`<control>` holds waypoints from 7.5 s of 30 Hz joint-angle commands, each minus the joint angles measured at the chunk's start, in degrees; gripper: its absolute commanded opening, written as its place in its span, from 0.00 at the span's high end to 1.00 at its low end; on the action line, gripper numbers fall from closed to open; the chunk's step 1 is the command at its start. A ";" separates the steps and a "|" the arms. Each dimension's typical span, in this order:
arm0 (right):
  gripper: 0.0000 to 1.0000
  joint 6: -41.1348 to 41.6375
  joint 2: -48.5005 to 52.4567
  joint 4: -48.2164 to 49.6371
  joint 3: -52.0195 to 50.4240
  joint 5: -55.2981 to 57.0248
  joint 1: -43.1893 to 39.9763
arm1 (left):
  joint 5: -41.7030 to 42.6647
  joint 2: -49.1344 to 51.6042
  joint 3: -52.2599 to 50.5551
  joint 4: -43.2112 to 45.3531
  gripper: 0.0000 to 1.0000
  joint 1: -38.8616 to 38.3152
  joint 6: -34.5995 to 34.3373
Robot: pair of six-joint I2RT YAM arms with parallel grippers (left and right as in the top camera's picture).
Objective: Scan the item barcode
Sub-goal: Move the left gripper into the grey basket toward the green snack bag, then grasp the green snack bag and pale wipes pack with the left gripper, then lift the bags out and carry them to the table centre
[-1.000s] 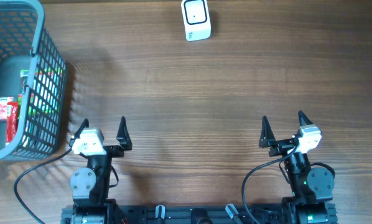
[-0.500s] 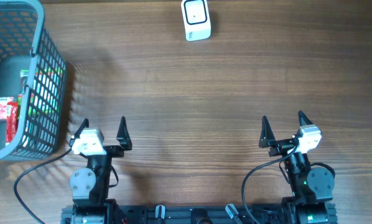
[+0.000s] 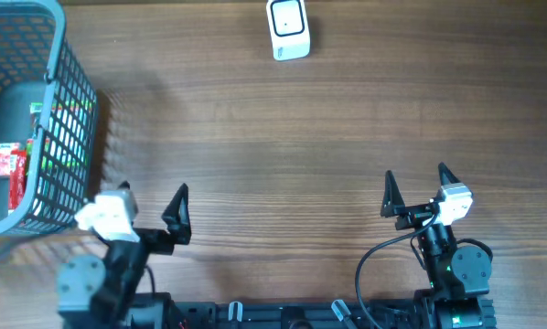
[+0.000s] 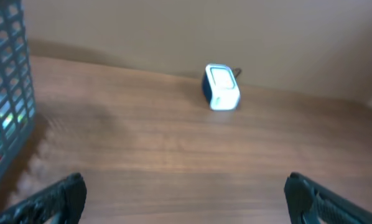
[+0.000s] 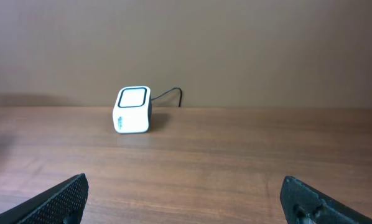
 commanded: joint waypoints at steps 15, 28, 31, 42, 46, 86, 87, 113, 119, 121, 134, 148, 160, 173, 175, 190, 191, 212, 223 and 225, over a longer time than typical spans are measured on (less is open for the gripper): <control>0.00 1.03 -0.11 0.17 -0.04 -0.87 0.26 | -0.13 57.79 68.83 -25.35 0.00 1.90 -1.07; 0.00 1.03 -0.11 0.17 -0.04 -0.87 0.26 | -3.08 70.95 68.87 -16.46 0.00 37.81 -1.44; 0.00 1.03 -0.11 0.17 -0.04 -0.90 0.26 | -3.08 75.38 68.85 -15.98 0.00 41.86 0.42; 0.00 1.03 -0.11 0.17 -0.04 -0.87 0.26 | -2.86 91.73 68.74 -18.18 0.00 44.54 11.80; 0.00 1.03 -0.11 0.17 -0.04 -0.87 0.26 | 0.87 92.21 68.70 -18.27 0.00 44.48 18.99; 0.00 1.03 -0.11 0.17 -0.04 -0.87 0.26 | -4.81 113.37 65.96 -19.30 0.00 34.05 40.72; 0.00 1.03 -0.11 0.17 -0.04 -0.87 0.26 | -5.75 113.44 65.40 -18.67 0.00 34.14 40.72; 0.00 1.03 -0.11 0.17 -0.04 -0.87 0.26 | -9.03 108.04 58.95 -8.09 0.00 33.88 32.74; 0.00 1.03 -0.11 0.17 -0.04 -0.87 0.26 | -9.29 108.06 49.79 0.37 0.00 34.27 32.76; 0.00 1.03 -0.11 0.17 -0.04 -0.87 0.26 | -9.70 108.06 47.76 2.29 0.05 34.32 32.79; 0.00 1.03 -0.11 0.17 -0.04 -0.87 0.26 | -10.93 100.87 52.83 3.39 0.96 34.36 32.87; 0.00 1.03 -0.11 0.17 -0.04 -0.87 0.26 | -10.99 85.20 54.27 8.44 0.96 34.38 31.43; 0.00 1.03 -0.11 0.17 -0.04 -0.87 0.26 | -12.50 72.48 54.31 17.22 0.96 34.36 28.37; 0.00 1.03 -0.11 0.17 -0.04 -0.87 0.26 | -8.70 44.52 54.31 17.42 0.96 23.10 8.46; 0.00 1.03 -0.11 0.17 -0.04 -0.87 0.26 | -8.11 41.11 54.31 15.67 0.96 16.09 5.11; 0.00 1.01 -0.11 0.17 -0.04 -0.87 0.26 | -8.50 55.19 54.29 -17.03 0.96 -14.93 -5.01; 0.00 1.01 -0.11 0.17 -0.04 -0.87 0.26 | -9.44 58.49 54.29 -17.90 0.96 -15.85 -5.01; 0.00 1.05 -0.11 0.20 -0.04 -0.87 0.26 | -16.68 100.02 52.72 -16.24 0.96 -25.40 -9.49; 0.00 1.03 -0.11 0.17 -0.04 -0.87 0.26 | -11.98 99.89 52.78 -16.46 0.00 -30.08 -9.05; 0.00 1.03 -0.11 0.17 -0.04 -0.87 0.26 | -11.13 99.56 52.83 -16.52 0.00 -29.90 -9.05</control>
